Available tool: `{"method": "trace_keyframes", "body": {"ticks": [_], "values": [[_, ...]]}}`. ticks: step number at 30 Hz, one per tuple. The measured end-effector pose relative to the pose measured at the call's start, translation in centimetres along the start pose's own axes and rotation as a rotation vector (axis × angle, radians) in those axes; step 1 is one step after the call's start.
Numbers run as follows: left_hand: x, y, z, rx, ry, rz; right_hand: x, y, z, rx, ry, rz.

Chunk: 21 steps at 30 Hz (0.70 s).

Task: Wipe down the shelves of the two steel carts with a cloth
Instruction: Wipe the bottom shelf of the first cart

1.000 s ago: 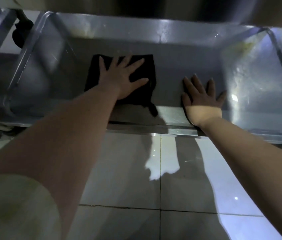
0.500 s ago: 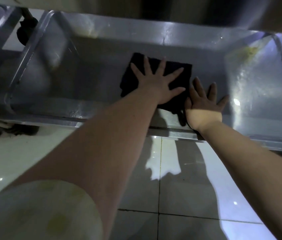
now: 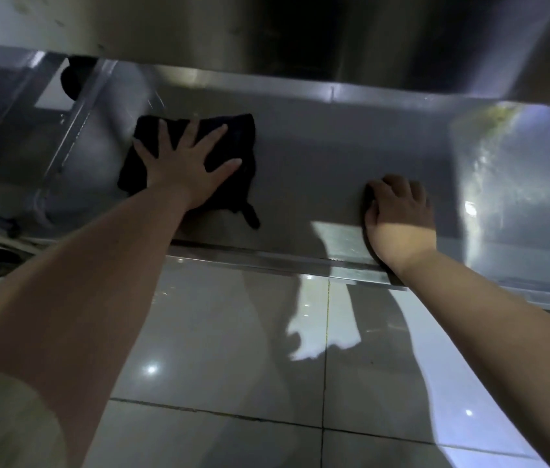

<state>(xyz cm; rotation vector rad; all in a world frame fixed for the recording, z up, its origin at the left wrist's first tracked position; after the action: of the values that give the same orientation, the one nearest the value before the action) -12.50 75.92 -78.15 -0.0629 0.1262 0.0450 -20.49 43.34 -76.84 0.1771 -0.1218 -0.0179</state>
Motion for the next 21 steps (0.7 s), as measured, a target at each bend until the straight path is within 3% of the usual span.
{"method": "trace_keyframes", "body": {"ticks": [6, 12, 21], "values": [[0.1, -0.1, 0.1, 0.007, 0.007, -0.017, 1.6, 6.8, -1.6, 0.024, 0.111, 0.055], [1.3, -1.1, 0.0, -0.004, 0.029, -0.023, 1.3, 7.4, -3.2, -0.072, 0.107, 0.041], [2.4, -11.3, -0.6, 0.029, 0.014, -0.203, 1.3, 6.8, -2.9, 0.011, 0.026, 0.004]]}}
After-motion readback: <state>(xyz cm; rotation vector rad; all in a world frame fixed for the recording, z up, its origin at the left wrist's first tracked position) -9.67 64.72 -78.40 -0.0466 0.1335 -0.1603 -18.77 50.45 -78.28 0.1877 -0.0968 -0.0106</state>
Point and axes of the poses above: each hand's wrist, its own x-axis towards the middle knuckle, its own z-axis out of the back of the hand, y = z × x, the point moved 5 cm from there along x, towards the middle knuckle, and after that the axes turned 1 degree about -x, right-handed, at the moved point
